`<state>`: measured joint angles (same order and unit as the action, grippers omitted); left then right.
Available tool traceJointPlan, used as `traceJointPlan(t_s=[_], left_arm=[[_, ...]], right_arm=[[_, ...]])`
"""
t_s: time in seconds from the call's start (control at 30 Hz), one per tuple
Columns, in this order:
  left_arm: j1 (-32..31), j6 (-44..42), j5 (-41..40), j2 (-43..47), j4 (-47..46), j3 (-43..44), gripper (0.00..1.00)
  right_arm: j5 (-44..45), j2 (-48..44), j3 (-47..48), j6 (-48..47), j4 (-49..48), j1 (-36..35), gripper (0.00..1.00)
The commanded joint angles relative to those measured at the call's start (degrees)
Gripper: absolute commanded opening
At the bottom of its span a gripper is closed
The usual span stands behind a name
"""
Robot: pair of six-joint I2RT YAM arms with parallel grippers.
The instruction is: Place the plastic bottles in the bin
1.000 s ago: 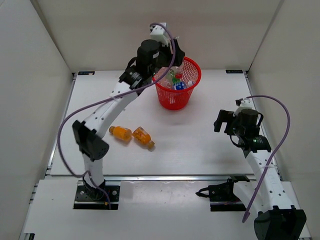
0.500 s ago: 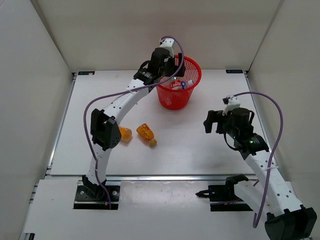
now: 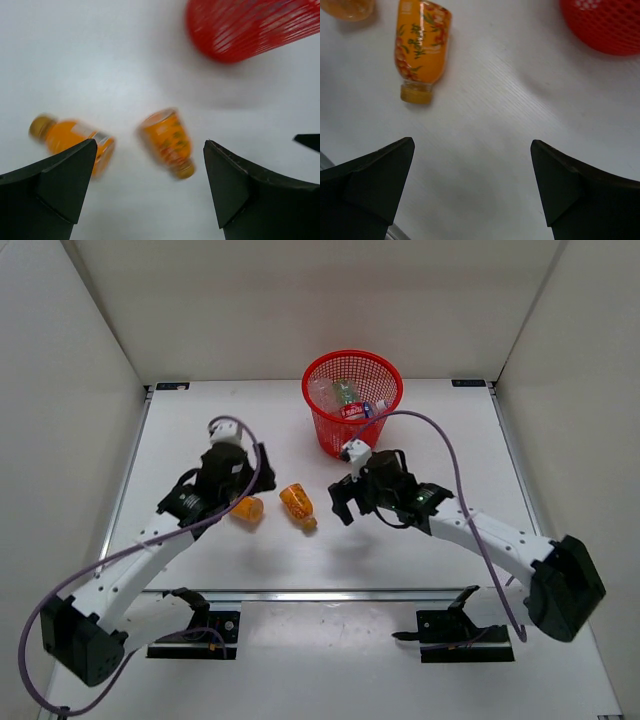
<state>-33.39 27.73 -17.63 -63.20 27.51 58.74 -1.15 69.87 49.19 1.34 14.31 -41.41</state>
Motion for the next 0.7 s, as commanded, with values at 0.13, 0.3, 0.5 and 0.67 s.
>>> traceJointPlan(t_s=[0.13, 0.3, 0.5, 0.67], left_arm=[[11.58, 16.29, 0.05, 19.14, 13.71, -17.68, 0.99], [13.26, 20.08, -2.14, 25.75, 16.7, -19.98, 0.98], [13.17, 20.7, -1.8, 23.65, 16.36, -20.68, 0.99], [15.01, 20.0, -0.13, 22.16, 12.58, -21.56, 0.99]], right_arm=[[-10.1, 17.73, 12.05, -2.82, -10.27, -3.85, 0.99], [-10.8, 25.75, 11.99, -4.15, -19.56, -6.49, 0.99], [-8.34, 34.28, 12.87, -2.41, -24.74, -6.76, 0.95], [-8.61, 37.0, 12.33, -3.44, -26.35, -6.76, 0.72]])
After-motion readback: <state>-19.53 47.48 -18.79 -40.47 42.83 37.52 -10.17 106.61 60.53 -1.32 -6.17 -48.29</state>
